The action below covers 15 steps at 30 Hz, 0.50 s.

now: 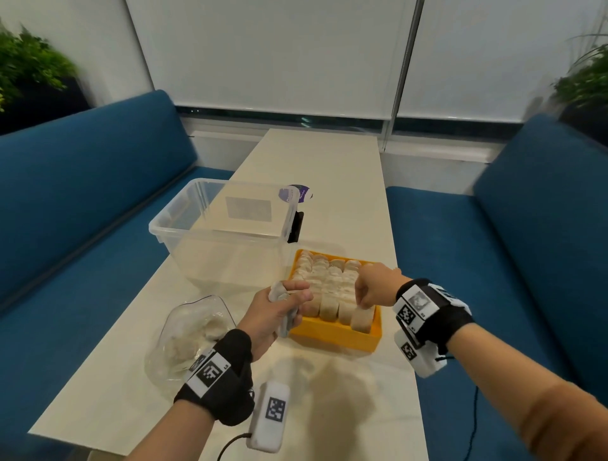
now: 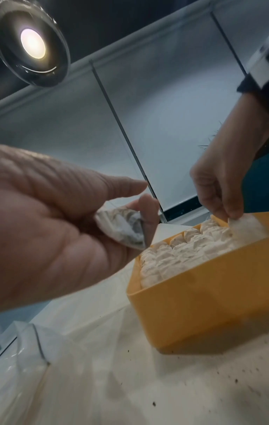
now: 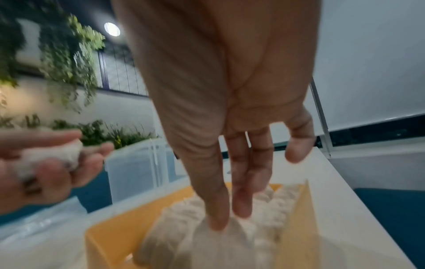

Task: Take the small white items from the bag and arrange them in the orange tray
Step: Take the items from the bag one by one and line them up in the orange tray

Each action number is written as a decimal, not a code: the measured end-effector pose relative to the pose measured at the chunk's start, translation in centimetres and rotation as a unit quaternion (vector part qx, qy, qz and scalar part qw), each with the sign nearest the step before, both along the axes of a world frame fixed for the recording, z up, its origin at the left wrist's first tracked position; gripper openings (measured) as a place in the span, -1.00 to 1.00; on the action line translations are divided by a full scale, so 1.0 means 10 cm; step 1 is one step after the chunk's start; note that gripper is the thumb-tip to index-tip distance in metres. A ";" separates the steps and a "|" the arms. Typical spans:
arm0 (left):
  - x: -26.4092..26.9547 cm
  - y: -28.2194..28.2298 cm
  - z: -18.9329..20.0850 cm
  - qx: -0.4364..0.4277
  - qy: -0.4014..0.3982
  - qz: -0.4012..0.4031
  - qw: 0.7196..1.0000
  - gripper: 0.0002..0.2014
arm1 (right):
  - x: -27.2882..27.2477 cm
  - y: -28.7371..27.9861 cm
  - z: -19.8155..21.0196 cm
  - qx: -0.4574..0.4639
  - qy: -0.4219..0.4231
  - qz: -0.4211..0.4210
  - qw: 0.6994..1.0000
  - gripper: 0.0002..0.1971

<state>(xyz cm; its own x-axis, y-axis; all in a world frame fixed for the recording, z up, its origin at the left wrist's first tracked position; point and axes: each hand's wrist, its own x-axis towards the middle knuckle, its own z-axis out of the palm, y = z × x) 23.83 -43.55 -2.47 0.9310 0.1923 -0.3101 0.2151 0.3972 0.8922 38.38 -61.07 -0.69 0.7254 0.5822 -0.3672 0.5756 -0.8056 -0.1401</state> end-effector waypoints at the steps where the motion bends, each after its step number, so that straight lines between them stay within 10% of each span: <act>1: 0.00 0.01 -0.01 0.001 0.000 0.002 1.000 -0.68 | 0.02 0.03 -0.06 -0.014 -0.018 -0.019 1.000 -0.96; 15: 0.02 0.07 0.04 -0.087 0.068 0.009 0.994 -0.45 | 0.11 0.08 -0.13 -0.005 -0.123 -0.066 0.990 -0.75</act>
<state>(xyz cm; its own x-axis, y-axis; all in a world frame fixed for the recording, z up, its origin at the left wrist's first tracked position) 24.04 -42.88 -2.10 0.8752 0.1414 -0.4626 0.3203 0.5472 0.7733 39.53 -60.25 -1.95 0.8628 0.4741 -0.1757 0.4815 -0.8765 -0.0007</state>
